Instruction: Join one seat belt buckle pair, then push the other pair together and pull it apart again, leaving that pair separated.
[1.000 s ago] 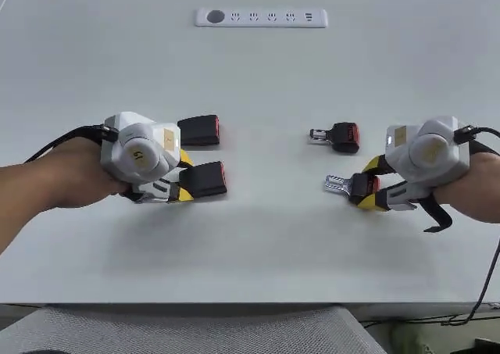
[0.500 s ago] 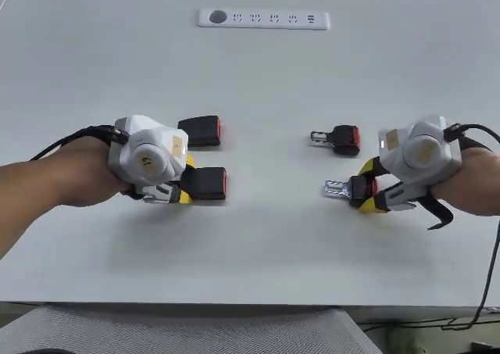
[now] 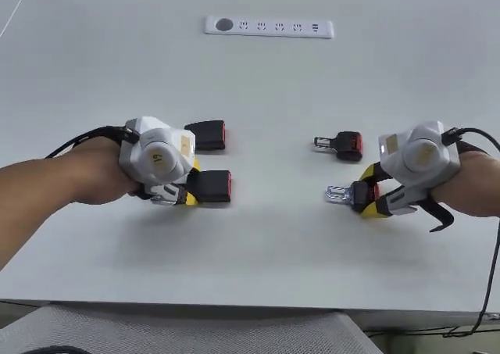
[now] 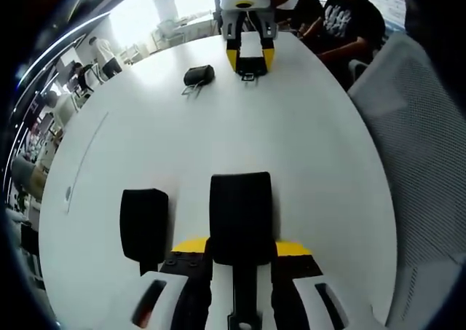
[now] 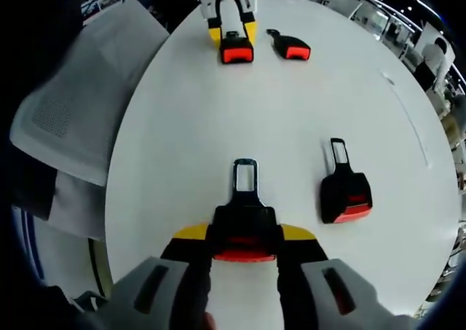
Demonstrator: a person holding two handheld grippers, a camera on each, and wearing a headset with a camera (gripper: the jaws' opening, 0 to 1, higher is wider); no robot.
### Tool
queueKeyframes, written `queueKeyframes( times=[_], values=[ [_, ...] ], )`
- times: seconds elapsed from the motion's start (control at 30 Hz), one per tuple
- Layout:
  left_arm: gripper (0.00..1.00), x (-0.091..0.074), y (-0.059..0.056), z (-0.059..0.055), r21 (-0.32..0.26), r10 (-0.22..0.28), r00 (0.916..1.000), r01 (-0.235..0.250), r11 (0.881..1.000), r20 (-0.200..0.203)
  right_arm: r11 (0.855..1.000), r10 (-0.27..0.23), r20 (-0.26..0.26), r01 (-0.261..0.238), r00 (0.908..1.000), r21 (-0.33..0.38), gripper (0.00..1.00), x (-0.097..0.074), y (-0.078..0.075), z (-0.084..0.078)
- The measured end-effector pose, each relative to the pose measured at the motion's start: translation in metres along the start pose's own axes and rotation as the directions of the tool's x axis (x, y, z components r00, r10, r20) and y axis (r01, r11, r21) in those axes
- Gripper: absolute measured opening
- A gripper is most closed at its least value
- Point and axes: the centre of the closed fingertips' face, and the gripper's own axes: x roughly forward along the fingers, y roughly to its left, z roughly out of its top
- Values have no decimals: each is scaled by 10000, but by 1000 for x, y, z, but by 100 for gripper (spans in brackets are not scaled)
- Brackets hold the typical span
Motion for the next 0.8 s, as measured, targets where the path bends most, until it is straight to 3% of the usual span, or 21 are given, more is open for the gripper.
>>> queueKeyframes(
  times=[0.23, 0.5, 0.7, 0.8],
  values=[
    [31, 7, 5, -5, 145, -34, 9999, 36, 9999, -109, 10000, -54, -99, 55, 9999, 71, 36, 0, 0, -1],
    [31, 13, 10, -11, 117, -35, 10000, 36, 9999, -82, 9992, -192, -318, 203, 9993, 345, 37, -13, 15, 10],
    [31, 14, 11, -13, 68, -4, 10000, 5, 10000, -76, 9979, -223, -285, 239, 9993, 602, 39, -19, 17, 10],
    [31, 14, 10, -13, 39, 10, 10000, -9, 10000, -67, 9981, -173, -311, 191, 9994, 582, 39, -15, 9, 2]
  ],
)
